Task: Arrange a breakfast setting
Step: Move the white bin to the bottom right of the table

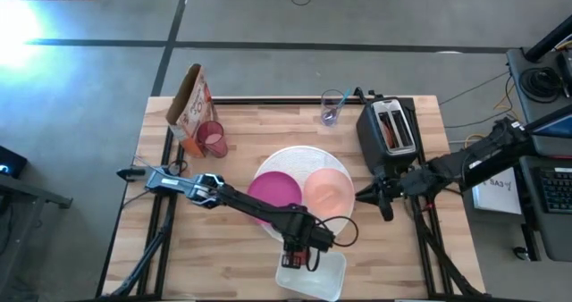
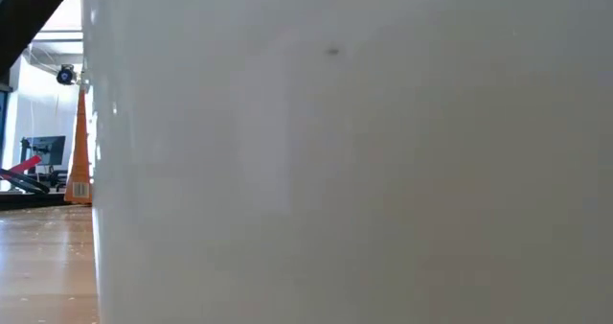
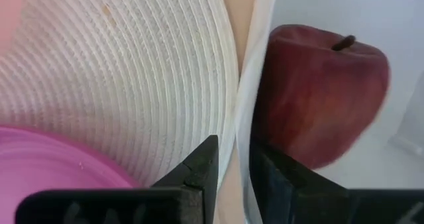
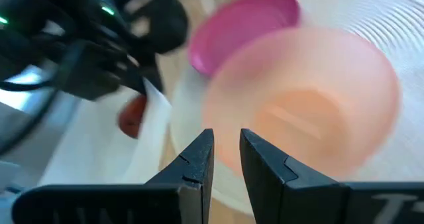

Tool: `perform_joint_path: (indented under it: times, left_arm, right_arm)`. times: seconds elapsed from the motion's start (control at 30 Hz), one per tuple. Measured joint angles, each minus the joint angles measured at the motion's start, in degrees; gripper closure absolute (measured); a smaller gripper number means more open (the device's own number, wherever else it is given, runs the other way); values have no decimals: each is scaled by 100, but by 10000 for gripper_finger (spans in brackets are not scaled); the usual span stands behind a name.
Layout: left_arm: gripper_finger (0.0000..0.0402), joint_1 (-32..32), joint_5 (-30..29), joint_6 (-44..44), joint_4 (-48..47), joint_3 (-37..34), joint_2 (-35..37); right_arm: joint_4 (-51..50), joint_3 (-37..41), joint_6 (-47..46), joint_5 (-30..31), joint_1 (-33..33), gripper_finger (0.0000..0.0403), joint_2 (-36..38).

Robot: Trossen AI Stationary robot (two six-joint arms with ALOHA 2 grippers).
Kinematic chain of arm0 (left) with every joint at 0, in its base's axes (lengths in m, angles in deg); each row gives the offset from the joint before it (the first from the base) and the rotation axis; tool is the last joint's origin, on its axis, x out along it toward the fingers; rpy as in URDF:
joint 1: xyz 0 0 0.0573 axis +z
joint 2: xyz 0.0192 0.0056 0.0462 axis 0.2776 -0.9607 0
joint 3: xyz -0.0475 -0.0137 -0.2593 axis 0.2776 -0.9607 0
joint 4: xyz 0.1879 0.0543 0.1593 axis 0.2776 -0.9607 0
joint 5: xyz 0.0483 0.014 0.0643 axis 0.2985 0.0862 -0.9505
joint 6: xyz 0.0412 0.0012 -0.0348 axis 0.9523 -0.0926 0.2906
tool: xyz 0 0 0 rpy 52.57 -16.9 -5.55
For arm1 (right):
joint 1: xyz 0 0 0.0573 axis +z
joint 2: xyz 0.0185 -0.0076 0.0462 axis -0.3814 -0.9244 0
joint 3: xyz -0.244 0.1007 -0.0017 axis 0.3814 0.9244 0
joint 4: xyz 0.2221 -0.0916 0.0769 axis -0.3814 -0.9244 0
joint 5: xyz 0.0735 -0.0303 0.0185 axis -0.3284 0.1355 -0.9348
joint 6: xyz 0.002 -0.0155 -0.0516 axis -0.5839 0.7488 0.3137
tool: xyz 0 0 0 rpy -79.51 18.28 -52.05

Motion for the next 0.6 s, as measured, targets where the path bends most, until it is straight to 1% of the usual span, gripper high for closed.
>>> perform_joint_path:
  times: [0.07,0.17,0.27,0.4,0.5,0.6]
  left_arm:
    - [338,-19,-85,92,1,0,51]
    - [344,-47,-230,196,4,0,99]
    - [351,-81,-290,228,2,0,161]
    - [357,-150,-598,206,-98,0,354]
    - [359,-226,-681,-50,-183,0,523]
    - [359,-389,-841,-274,-347,0,712]
  right_arm:
    - [-647,-420,-275,88,-2,339,-287]
    - [-1609,-998,-536,61,-2,339,-724]
    - [-2184,-1430,-800,-102,-2,339,-1106]
    - [-2244,-1795,-1019,-559,-2,343,-1579]
    - [-2231,-2028,-1237,-875,9,351,-1935]
    - [-2013,-2178,-1429,-1237,11,353,-2288]
